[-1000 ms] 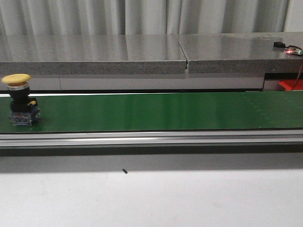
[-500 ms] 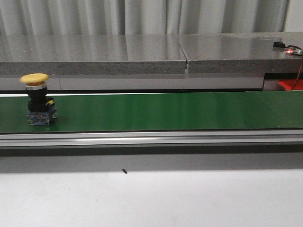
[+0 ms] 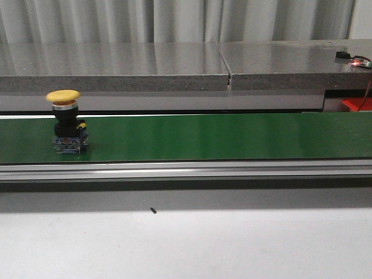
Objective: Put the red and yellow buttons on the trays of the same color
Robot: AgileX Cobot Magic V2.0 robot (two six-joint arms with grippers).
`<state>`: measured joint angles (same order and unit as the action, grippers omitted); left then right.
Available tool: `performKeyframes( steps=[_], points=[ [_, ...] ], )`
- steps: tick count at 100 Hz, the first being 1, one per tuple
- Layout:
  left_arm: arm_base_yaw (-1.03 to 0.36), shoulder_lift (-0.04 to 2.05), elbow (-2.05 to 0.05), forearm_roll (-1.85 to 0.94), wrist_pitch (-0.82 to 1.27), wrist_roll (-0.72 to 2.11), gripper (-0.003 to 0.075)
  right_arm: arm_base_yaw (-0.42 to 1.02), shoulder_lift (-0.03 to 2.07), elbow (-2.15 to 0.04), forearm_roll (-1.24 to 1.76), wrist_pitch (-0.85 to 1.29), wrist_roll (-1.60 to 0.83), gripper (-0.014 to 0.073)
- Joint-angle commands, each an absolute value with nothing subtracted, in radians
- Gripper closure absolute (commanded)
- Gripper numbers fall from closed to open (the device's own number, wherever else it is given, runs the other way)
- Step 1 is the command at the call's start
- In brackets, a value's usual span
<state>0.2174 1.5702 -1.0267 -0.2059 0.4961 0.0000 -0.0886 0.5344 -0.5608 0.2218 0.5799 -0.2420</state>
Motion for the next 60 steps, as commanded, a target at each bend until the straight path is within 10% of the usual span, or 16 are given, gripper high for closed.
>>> performKeyframes(
  steps=[1,29,60],
  points=[
    [0.211,1.518,-1.048,-0.219,0.457,0.0,0.0129,-0.088,0.535,-0.587,0.245,0.513,-0.247,0.0661],
    [0.129,1.381,-1.048,-0.219,0.474,0.043,0.0269,-0.088,0.535,-0.587,0.252,0.504,-0.247,0.0661],
    [0.019,1.205,-1.048,-0.213,0.588,0.101,0.0743,-0.088,0.535,-0.587,0.252,0.496,-0.247,0.0661]
  ],
)
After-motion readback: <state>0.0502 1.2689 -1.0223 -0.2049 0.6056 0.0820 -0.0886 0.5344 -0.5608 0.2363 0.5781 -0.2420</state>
